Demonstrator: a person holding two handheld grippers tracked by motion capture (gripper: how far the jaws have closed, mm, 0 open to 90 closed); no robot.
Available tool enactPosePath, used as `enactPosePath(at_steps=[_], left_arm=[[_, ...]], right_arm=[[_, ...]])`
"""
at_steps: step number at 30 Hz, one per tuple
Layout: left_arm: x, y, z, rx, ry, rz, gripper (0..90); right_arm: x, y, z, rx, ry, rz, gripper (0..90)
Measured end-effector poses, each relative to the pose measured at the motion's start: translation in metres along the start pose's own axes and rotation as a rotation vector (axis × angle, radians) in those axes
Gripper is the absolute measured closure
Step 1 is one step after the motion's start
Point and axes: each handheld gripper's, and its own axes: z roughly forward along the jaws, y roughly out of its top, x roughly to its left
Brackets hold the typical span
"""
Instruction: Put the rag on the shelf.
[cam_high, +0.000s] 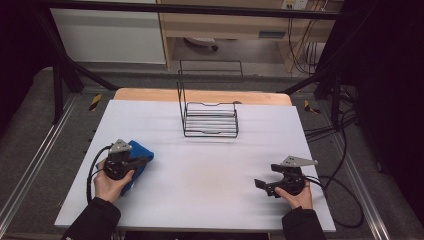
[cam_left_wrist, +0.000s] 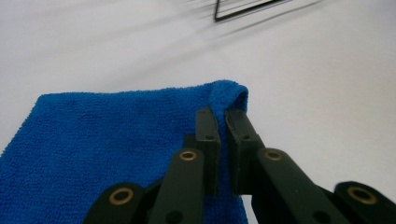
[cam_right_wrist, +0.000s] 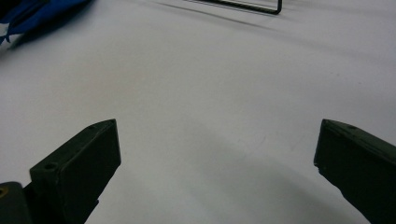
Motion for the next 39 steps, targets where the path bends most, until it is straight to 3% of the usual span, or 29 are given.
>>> enactPosePath(at_steps=[21,29,39], left_arm=[[-0.075,0.007,0.029,0.019,-0.123,0.062,84.3],[-0.105,0.008,0.040,0.030,-0.168,0.103,84.3],[-0.127,0.004,0.051,0.054,-0.203,0.145,84.0]], right_arm=[[0.000,0.000,0.001,0.005,-0.006,-0.001,1.1],[0.000,0.000,0.001,0.008,-0.009,-0.004,1.1],[0.000,0.000,0.001,0.010,-0.012,-0.002,1.1]])
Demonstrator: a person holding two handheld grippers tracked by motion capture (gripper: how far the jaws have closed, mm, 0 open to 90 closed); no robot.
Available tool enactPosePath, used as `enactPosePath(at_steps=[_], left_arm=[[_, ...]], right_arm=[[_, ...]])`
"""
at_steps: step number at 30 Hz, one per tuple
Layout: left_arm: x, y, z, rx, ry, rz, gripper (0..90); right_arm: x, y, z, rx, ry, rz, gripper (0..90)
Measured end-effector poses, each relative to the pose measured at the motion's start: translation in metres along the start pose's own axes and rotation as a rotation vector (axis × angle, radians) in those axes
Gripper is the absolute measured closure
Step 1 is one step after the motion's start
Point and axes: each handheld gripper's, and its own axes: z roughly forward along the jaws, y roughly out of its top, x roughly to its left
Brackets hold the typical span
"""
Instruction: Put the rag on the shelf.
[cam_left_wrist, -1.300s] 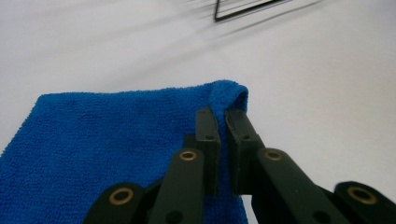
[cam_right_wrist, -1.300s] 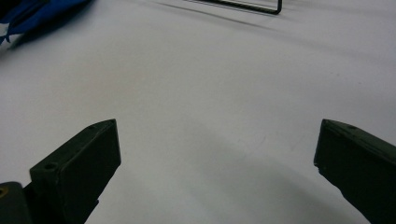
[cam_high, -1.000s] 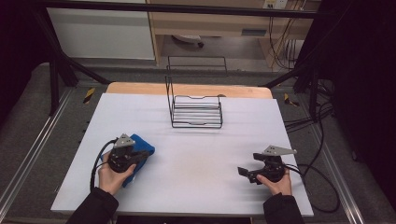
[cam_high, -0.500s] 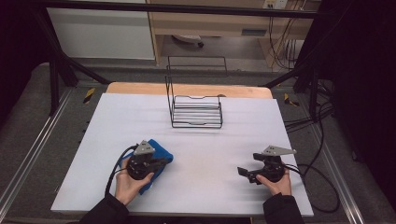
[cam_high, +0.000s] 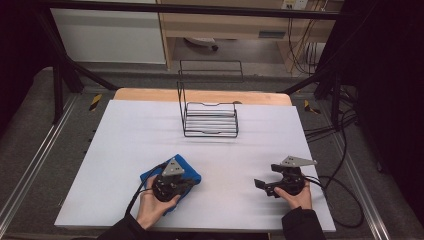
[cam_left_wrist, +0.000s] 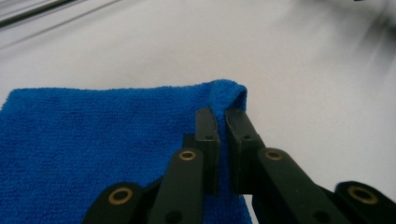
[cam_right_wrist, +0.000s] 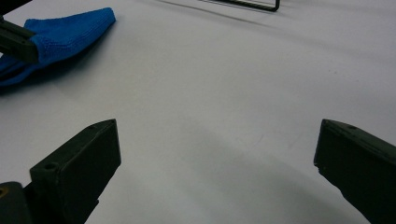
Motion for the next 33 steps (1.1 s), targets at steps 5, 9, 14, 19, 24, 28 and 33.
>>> enactPosePath(at_steps=[5,9,14,19,24,28,33], left_arm=[[-0.001,-0.003,0.007,0.021,-0.005,0.007,81.7],[-0.001,-0.003,0.007,0.029,-0.015,0.018,68.7],[0.002,0.000,-0.005,0.011,-0.014,0.021,57.8],[0.014,0.001,-0.025,-0.006,0.024,0.027,40.3],[0.034,-0.003,-0.041,-0.008,0.062,0.015,26.4],[0.053,-0.011,-0.058,-0.022,0.099,-0.009,20.2],[0.076,-0.027,-0.076,-0.023,0.146,-0.052,11.0]], right_arm=[[0.000,0.000,0.001,0.002,-0.002,-0.001,1.2],[0.000,0.000,0.001,0.002,-0.002,-0.001,1.2],[0.001,0.001,0.001,-0.003,-0.004,-0.004,1.2],[0.005,0.005,0.004,-0.009,-0.003,-0.007,1.6],[0.014,0.012,0.009,-0.004,-0.006,-0.023,1.9],[0.022,0.018,0.014,-0.019,0.011,-0.024,2.6],[0.039,0.029,0.027,-0.010,0.023,-0.050,4.4]])
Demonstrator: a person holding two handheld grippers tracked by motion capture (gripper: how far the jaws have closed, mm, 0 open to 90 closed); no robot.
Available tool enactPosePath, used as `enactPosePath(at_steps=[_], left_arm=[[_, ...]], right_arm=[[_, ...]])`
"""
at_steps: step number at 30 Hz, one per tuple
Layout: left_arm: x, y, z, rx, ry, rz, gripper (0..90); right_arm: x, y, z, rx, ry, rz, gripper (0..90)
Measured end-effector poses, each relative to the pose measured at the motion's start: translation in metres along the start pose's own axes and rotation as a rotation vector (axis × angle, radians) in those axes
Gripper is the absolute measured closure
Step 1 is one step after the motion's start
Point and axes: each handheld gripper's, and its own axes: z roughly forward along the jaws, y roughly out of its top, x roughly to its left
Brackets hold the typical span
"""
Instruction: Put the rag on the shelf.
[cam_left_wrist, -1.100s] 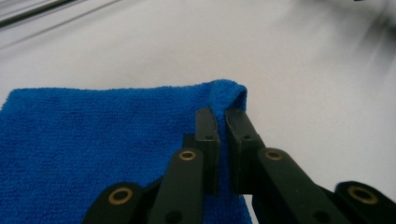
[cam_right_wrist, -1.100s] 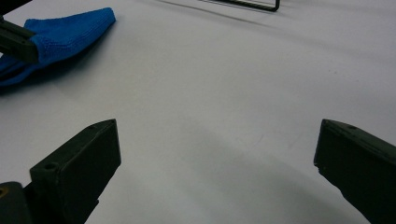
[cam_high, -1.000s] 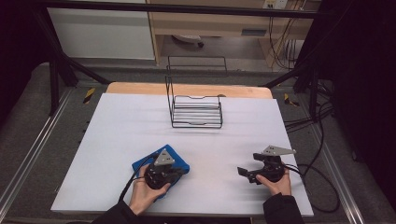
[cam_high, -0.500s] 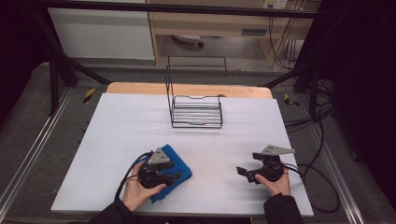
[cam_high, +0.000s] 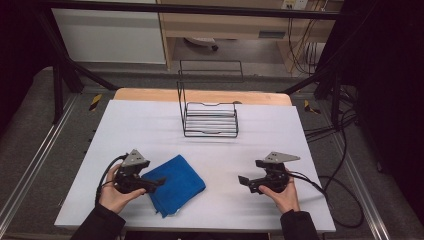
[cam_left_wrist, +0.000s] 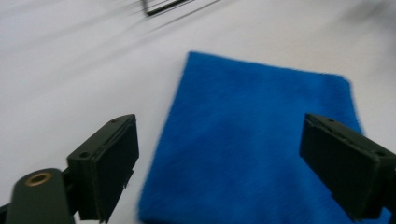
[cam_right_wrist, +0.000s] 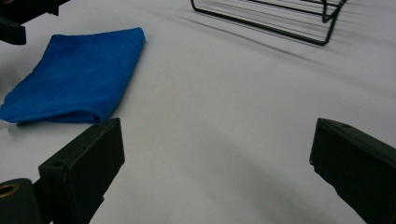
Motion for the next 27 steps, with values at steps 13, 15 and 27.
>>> enactPosePath(at_steps=[13,15,27], left_arm=[[0.036,-0.026,-0.017,-0.034,0.083,-0.054,5.6],[0.037,-0.029,-0.018,-0.034,0.087,-0.052,5.4],[0.050,-0.038,-0.019,-0.057,0.107,-0.080,6.3]], right_arm=[[0.057,0.037,0.074,0.089,0.073,-0.064,23.9],[0.065,0.039,0.086,0.114,0.082,-0.082,28.2],[0.075,0.036,0.118,0.207,0.113,-0.076,59.9]])
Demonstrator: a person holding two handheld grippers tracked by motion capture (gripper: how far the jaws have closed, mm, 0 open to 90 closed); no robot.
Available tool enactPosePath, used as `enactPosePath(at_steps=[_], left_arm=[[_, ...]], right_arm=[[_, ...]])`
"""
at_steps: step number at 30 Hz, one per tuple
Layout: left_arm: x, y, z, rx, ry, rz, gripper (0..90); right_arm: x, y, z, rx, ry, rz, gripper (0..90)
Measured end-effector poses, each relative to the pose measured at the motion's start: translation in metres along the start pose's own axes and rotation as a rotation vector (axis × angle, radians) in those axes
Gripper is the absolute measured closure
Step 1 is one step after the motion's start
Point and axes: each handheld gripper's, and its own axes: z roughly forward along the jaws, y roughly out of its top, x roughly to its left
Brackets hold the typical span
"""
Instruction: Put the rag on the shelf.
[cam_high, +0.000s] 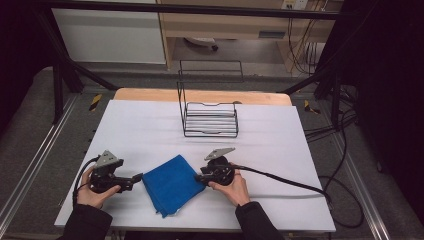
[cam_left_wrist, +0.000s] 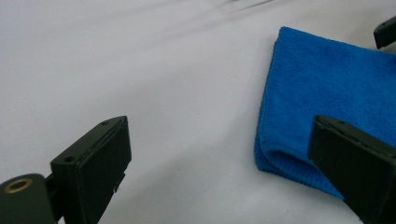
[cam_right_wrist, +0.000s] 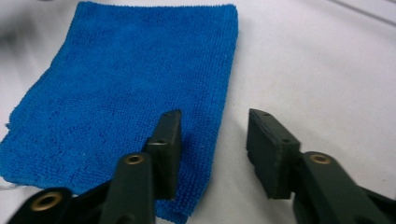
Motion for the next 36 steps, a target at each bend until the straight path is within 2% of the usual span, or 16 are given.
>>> enactPosePath(at_steps=[4,13,14,19,25,29,32,36], left_arm=[[0.001,-0.001,0.000,0.001,0.001,-0.006,6.8],[0.003,-0.002,0.001,0.003,0.004,-0.015,7.2],[0.003,-0.001,0.000,0.000,0.003,-0.016,7.2],[0.002,-0.001,0.000,-0.003,-0.004,-0.013,7.2],[0.002,-0.002,-0.001,-0.003,-0.005,-0.018,7.2],[0.001,-0.002,-0.001,0.001,-0.004,-0.011,7.2],[0.001,-0.002,0.000,0.001,-0.005,-0.010,7.2],[0.000,-0.002,0.000,-0.001,-0.008,-0.008,7.2]], right_arm=[[0.001,-0.003,0.004,0.023,0.015,0.001,69.0],[0.003,-0.005,0.007,0.032,0.039,0.029,80.3],[0.004,-0.006,0.006,0.032,0.046,0.031,85.1],[0.005,-0.005,0.004,0.029,0.036,0.040,88.9],[0.011,-0.006,-0.009,0.031,-0.019,0.062,89.4],[0.013,-0.008,-0.024,0.034,-0.065,0.077,89.4],[0.012,-0.017,-0.039,0.043,-0.118,0.102,89.4],[0.009,-0.028,-0.047,0.051,-0.143,0.125,88.9]])
